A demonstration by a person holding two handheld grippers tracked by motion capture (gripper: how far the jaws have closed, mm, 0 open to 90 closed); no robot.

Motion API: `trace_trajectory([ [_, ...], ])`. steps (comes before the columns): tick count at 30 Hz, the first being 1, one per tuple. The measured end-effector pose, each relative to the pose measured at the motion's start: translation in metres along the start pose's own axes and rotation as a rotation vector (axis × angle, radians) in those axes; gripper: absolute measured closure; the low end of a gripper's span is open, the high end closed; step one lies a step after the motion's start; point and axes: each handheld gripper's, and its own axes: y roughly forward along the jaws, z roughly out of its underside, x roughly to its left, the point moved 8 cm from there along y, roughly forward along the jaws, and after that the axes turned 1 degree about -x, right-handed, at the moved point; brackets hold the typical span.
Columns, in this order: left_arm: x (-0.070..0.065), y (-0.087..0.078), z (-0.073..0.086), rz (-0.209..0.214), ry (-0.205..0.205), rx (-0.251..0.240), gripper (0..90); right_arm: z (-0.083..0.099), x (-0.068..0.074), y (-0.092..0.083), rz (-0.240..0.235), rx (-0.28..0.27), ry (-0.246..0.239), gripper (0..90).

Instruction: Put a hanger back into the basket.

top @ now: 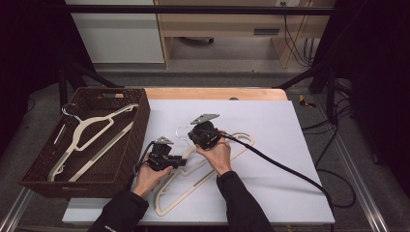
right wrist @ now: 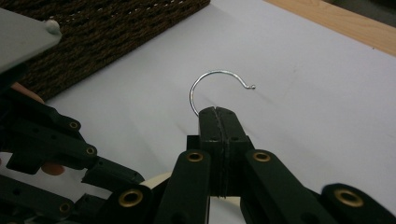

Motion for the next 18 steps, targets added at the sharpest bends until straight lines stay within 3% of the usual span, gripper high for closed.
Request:
trace_trajectory([
  [8,-0.009,-0.008,-0.005,-0.002,-0.001,-0.046,75.4,0.005,-0.003,-0.006,-0.014,-0.044,-0.007,72.4],
  [15,-0.023,-0.019,-0.012,0.018,-0.011,-0.085,79.7,0.004,-0.015,-0.043,-0.013,-0.144,-0.001,53.8],
  [18,-0.032,-0.025,-0.014,0.039,0.003,-0.097,81.5,0.006,-0.021,-0.061,-0.032,-0.179,0.010,45.1],
])
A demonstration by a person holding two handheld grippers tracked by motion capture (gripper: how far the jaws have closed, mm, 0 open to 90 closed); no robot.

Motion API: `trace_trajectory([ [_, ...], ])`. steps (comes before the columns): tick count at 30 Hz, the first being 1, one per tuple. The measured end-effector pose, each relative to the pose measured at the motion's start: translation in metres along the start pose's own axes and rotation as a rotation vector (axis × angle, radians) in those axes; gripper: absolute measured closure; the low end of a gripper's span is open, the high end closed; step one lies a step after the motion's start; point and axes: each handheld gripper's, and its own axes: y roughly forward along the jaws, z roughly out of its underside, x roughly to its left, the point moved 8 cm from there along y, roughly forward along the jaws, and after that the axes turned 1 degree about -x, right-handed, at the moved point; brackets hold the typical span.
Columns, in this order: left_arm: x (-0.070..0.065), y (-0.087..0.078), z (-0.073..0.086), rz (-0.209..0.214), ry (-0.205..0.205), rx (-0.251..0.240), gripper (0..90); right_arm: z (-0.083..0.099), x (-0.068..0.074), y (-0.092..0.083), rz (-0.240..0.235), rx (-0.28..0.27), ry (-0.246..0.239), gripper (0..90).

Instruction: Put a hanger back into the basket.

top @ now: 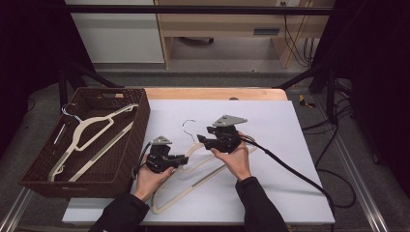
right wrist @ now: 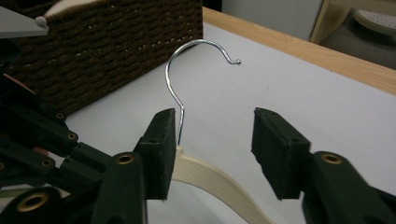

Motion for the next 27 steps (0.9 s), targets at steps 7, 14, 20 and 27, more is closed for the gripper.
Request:
trace_trajectory([
  [7,-0.026,-0.012,-0.004,0.077,0.015,-0.035,85.6,0.006,-0.008,-0.041,0.002,-0.069,-0.006,29.8],
  [14,-0.049,-0.017,-0.004,0.112,0.069,-0.037,87.0,0.018,-0.017,-0.081,0.004,-0.113,0.023,23.8],
  [20,-0.055,-0.029,-0.011,0.104,0.106,-0.057,87.0,0.033,-0.028,-0.110,0.038,-0.128,0.031,20.9],
  [27,-0.051,-0.061,-0.027,0.083,0.141,-0.096,87.0,0.050,-0.042,-0.136,0.076,-0.140,0.049,18.2],
])
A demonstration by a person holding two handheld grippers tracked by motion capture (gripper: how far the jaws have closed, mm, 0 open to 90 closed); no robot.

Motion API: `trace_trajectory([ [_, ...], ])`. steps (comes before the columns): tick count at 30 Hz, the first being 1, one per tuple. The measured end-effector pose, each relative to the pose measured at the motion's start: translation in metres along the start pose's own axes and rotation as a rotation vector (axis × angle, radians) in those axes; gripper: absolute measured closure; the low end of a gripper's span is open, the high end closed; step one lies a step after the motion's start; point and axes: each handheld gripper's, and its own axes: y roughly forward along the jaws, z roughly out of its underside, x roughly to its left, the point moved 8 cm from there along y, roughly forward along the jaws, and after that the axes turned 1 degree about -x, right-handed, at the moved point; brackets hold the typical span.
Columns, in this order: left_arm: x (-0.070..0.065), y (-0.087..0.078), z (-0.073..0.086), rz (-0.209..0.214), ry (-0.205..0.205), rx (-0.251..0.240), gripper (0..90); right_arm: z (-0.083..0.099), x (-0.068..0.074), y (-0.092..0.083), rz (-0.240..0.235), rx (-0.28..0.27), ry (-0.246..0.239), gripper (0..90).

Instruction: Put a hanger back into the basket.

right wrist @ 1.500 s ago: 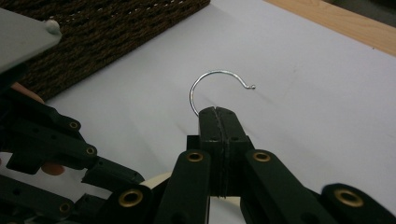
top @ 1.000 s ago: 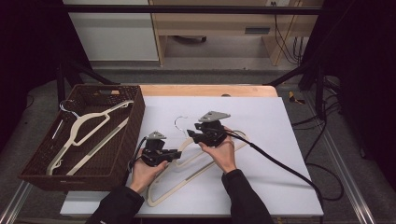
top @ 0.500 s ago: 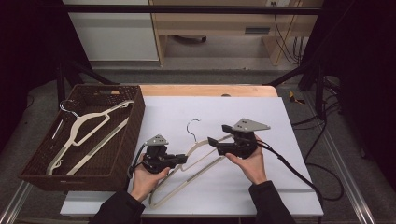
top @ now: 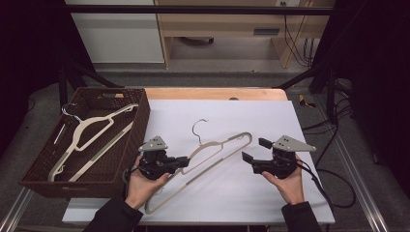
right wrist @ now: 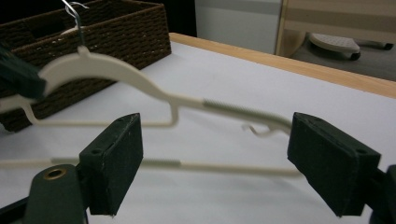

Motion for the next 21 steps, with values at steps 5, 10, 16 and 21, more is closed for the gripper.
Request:
trace_trajectory([
  [5,0.006,-0.033,-0.019,-0.035,0.051,-0.024,87.0,0.008,-0.008,-0.011,0.024,0.004,0.005,16.1],
  [10,0.016,-0.064,-0.035,-0.060,0.091,-0.037,87.0,0.011,-0.015,-0.019,0.050,-0.015,0.029,12.8],
  [16,0.033,-0.094,-0.049,-0.099,0.116,-0.061,87.0,0.014,-0.018,-0.024,0.071,-0.019,0.018,9.6],
  [21,0.054,-0.120,-0.059,-0.145,0.122,-0.088,87.0,0.016,-0.021,-0.027,0.082,-0.022,0.016,9.1],
])
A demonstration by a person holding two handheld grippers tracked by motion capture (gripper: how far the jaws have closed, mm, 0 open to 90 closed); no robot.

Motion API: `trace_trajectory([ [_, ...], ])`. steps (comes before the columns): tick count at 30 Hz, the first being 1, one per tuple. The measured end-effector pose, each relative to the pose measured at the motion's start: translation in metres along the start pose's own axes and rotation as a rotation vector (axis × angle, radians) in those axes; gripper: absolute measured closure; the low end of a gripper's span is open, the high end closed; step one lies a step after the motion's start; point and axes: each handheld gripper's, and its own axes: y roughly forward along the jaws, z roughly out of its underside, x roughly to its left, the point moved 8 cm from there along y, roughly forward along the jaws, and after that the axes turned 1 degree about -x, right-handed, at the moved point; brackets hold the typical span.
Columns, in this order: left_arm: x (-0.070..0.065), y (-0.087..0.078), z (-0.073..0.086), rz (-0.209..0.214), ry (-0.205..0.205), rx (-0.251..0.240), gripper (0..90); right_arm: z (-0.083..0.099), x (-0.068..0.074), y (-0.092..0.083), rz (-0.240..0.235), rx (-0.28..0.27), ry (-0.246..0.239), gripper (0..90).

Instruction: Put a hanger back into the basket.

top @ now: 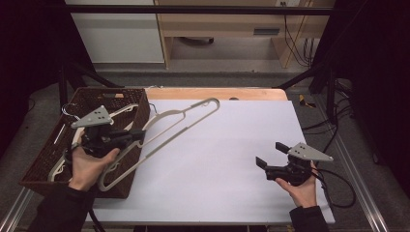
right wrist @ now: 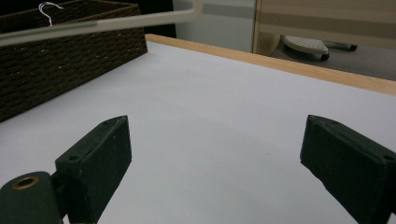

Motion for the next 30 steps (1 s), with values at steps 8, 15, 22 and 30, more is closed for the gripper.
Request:
trace_trajectory([
  [8,0.042,-0.029,-0.005,-0.068,0.000,-0.027,87.0,0.000,-0.003,-0.004,0.013,-0.002,-0.002,8.7],
  [15,0.074,-0.045,-0.001,-0.108,-0.037,-0.027,87.0,0.001,-0.004,-0.004,0.021,-0.001,0.000,8.6],
  [22,0.104,-0.058,0.008,-0.138,-0.065,-0.035,86.9,0.001,-0.005,-0.005,0.026,0.001,-0.005,8.6],
  [30,0.133,-0.077,0.022,-0.185,-0.091,-0.023,86.9,0.001,-0.006,-0.005,0.033,0.003,-0.010,8.4],
])
